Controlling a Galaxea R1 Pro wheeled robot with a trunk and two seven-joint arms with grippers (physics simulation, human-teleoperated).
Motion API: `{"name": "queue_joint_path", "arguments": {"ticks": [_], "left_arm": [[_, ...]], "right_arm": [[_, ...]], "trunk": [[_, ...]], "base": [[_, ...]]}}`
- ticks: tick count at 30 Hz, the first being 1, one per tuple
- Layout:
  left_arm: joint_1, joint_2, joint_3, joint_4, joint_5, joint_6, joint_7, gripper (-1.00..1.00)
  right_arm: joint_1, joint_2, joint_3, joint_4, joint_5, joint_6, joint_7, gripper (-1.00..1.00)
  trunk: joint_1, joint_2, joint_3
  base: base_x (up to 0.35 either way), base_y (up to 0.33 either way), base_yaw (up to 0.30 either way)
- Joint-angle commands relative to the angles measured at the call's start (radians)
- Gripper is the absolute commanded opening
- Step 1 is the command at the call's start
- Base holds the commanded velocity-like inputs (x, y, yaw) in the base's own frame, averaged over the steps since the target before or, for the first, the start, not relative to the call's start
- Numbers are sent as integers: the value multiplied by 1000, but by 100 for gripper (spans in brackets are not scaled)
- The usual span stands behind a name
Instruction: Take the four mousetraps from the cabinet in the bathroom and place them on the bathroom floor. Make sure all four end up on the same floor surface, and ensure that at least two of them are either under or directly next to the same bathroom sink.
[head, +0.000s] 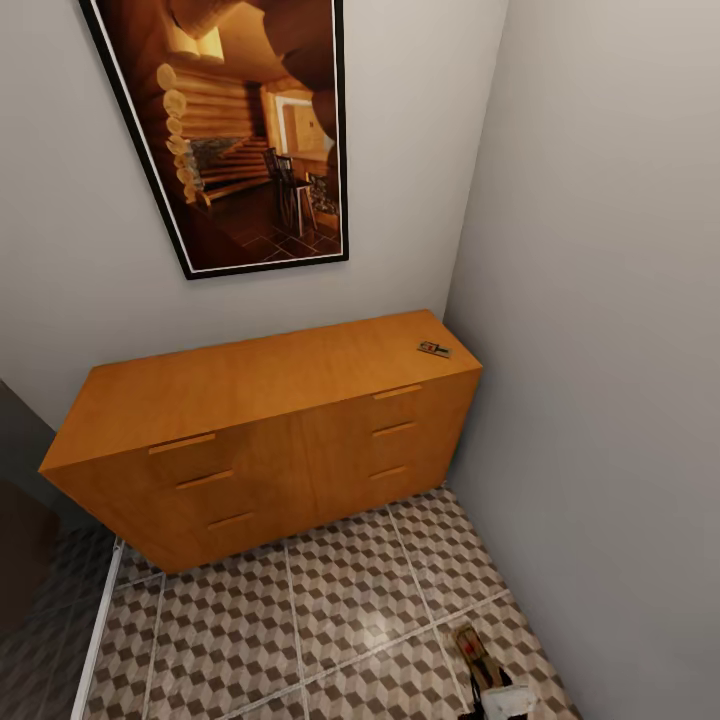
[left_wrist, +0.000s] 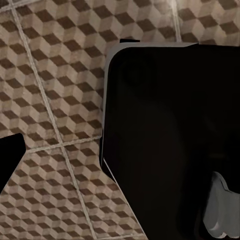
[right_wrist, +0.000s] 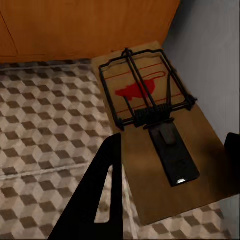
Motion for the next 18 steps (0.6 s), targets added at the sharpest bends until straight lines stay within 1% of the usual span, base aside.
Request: {"name": "queue_joint_path", "arguments": {"ticks": [1, 2, 3, 4, 5, 6, 8, 10, 16, 17, 18], "left_arm": [[-1, -1, -8, 4, 4, -7, 3, 100], [-1, -1, -8, 4, 4, -7, 3, 100], [-1, -1, -8, 4, 4, -8, 3, 100], [-1, -1, -8, 4, 4, -8, 3, 100], [-1, -1, -8, 4, 4, -8, 3, 100], [-1, -1, -8, 4, 4, -9, 3, 100], [-1, 0, -8, 4, 4, -10, 3, 100], [-1, 0, -8, 4, 4, -10, 3, 100], [-1, 0, -8, 4, 4, -10, 3, 100], [-1, -1, -8, 3, 4, -10, 3, 100], [-1, 0, -8, 3, 4, -10, 3, 100]], "right_arm": [[1, 8, 9, 1, 3, -7, -54, -100], [4, 21, 9, 0, 2, -16, -133, -100], [5, 27, 8, 0, 2, -20, -170, -100], [6, 40, 8, -1, 1, -25, -237, -100], [7, 48, 8, -1, 1, -27, -264, -100], [7, 62, 8, -2, 2, -31, -304, -100], [8, 84, 8, -4, 4, -34, -351, -100], [9, 96, 7, -7, 5, -35, -366, -100], [9, 103, 8, -10, 10, -38, -363, -100], [9, 103, 11, -10, 13, -38, -345, -100], [9, 104, 17, -10, 23, -41, -306, -100]], "trunk": [[1, -2, -2], [1, -2, -2], [1, -2, -2], [1, -2, -2], [1, -2, -2], [1, -2, -2], [1, -2, -2], [1, -2, -2], [1, -2, -2], [1, -2, -2], [1, -2, -2]], "base": [[0, 0, 0], [0, 0, 0], [0, 0, 0], [0, 0, 0], [0, 0, 0], [0, 0, 0], [0, 0, 0], [0, 0, 0], [0, 0, 0], [0, 0, 0], [0, 0, 0]]}}
